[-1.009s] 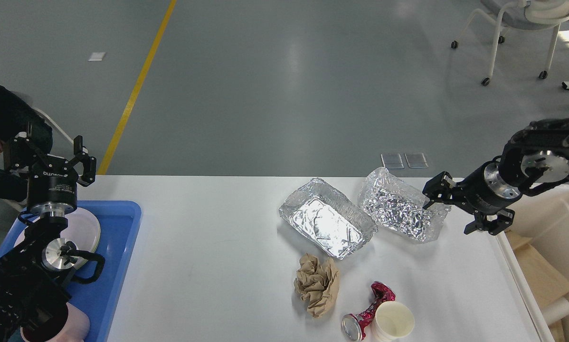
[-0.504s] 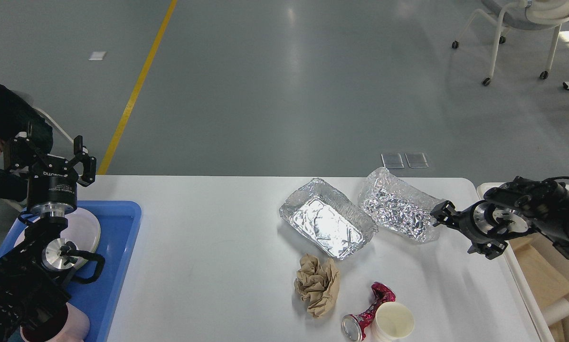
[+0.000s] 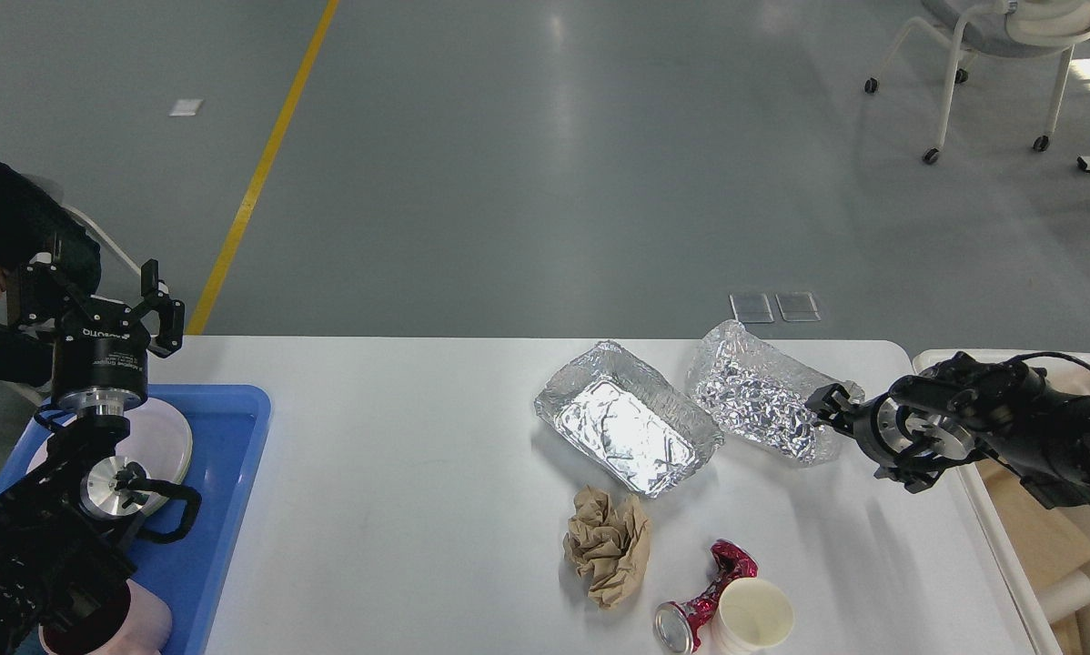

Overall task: Tidy desktop
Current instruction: 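Grasp the crumpled foil with the right gripper and lift it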

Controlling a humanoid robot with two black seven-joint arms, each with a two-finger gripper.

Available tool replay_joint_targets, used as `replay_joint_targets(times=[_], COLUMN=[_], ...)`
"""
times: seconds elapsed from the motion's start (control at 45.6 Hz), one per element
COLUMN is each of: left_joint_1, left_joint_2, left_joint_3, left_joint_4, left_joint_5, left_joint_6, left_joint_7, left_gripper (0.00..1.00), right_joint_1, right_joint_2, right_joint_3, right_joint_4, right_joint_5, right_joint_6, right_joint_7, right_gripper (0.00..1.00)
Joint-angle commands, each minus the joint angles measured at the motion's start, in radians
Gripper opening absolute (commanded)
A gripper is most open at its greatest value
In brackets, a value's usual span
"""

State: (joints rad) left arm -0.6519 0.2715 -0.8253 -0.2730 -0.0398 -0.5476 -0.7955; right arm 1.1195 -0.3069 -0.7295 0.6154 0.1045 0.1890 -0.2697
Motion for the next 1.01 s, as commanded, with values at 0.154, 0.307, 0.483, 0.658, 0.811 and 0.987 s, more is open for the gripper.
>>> replay_joint_targets(times=[0.154,0.307,0.483,0.658,0.811,0.987], left_joint_1=[0.000,0.000,0.000,0.000,0.000,0.000], left_joint_2=[0.000,0.000,0.000,0.000,0.000,0.000], left_joint_3=[0.000,0.000,0.000,0.000,0.000,0.000], left_joint_4=[0.000,0.000,0.000,0.000,0.000,0.000], left_joint_5=[0.000,0.000,0.000,0.000,0.000,0.000], left_joint_6=[0.000,0.000,0.000,0.000,0.000,0.000], left_joint_7=[-0.001,0.001,0.001,0.001,0.001,0.001], left_gripper=[0.97,0.97,0.97,0.97,0.97,0.97], right_joint_1=[-0.029,-0.047,-0.047,-0.049,-0.049,-0.053], right_joint_2=[0.019,0.029,0.029,0.029,0.028,0.025], right_joint_3=[-0.001,-0.017,-0.022,-0.021,-0.016,-0.013], right_joint_4=[0.012,0.004,0.003,0.010,0.012,0.020], right_joint_5=[-0.016,-0.020,-0.057,-0.066,-0.063,-0.057], right_joint_6=[-0.063,-0.088,-0.120,-0.123,-0.122,-0.112], right_joint_7=[0.001,0.001,0.000,0.000,0.000,-0.002], right_gripper=[0.87,0.58,0.53,0.34,0.17,0.00])
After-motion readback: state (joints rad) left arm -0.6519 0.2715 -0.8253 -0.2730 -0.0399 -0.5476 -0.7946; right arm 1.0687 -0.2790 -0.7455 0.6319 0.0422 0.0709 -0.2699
